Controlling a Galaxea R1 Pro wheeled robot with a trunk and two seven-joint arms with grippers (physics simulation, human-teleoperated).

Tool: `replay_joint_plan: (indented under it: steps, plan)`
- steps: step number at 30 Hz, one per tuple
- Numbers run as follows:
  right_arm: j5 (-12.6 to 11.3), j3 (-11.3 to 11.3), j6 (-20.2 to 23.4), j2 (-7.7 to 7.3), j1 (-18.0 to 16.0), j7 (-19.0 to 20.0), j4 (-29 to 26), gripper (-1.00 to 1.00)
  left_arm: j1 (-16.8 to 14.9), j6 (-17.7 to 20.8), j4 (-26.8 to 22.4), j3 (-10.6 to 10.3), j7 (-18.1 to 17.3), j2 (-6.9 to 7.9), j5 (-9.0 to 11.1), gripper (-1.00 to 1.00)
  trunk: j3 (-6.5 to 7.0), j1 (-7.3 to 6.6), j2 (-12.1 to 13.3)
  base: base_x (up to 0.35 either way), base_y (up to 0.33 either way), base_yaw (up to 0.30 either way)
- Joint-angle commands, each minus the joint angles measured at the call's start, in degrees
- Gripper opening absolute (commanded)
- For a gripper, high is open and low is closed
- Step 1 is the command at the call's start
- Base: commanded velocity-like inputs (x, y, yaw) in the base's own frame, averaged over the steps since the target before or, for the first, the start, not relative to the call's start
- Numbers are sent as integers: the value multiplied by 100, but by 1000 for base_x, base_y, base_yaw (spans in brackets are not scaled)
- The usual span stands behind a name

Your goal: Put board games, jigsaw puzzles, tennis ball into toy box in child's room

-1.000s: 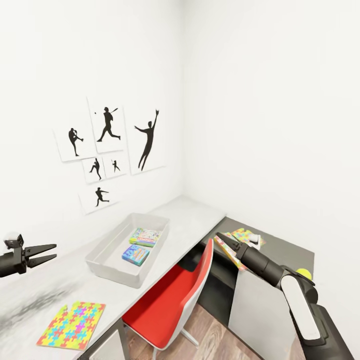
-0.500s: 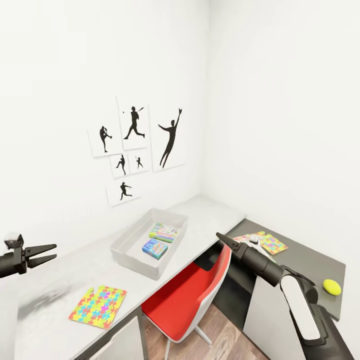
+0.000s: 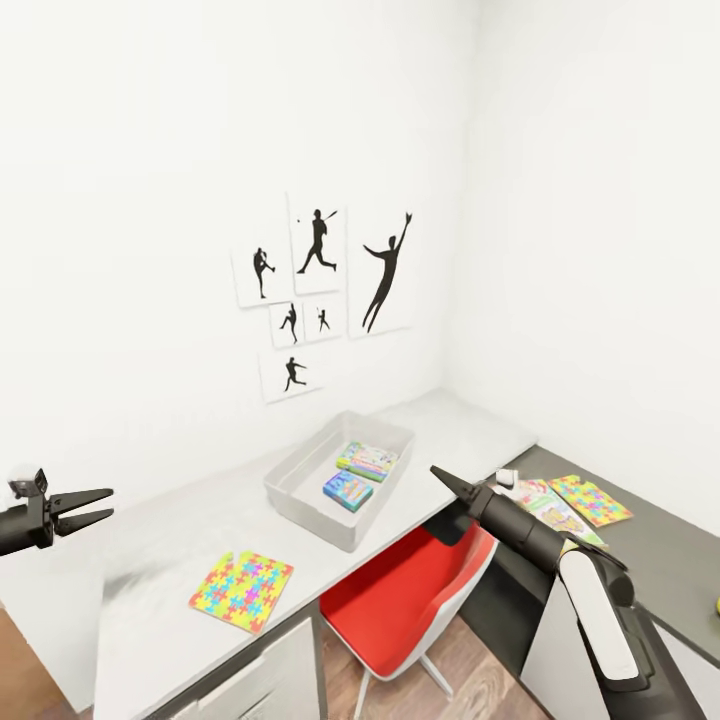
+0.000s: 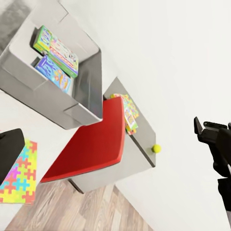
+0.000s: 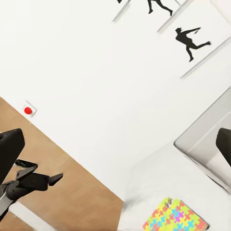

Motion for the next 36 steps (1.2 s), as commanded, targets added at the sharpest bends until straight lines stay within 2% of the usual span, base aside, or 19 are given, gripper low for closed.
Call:
replay_joint_plan:
  steps: [1,36]
  plan:
    - [-25,-6,38,-1,-1,2,-1,100,-4,61,3,-2,-25,-1,-8,100,-7,2,-5,-23,29,269]
    - [-16,18,40,-2,-1,-4,16,100,-4,53,12,-3,-25,-10,-8,100,-164,2,-5,-52,34,268]
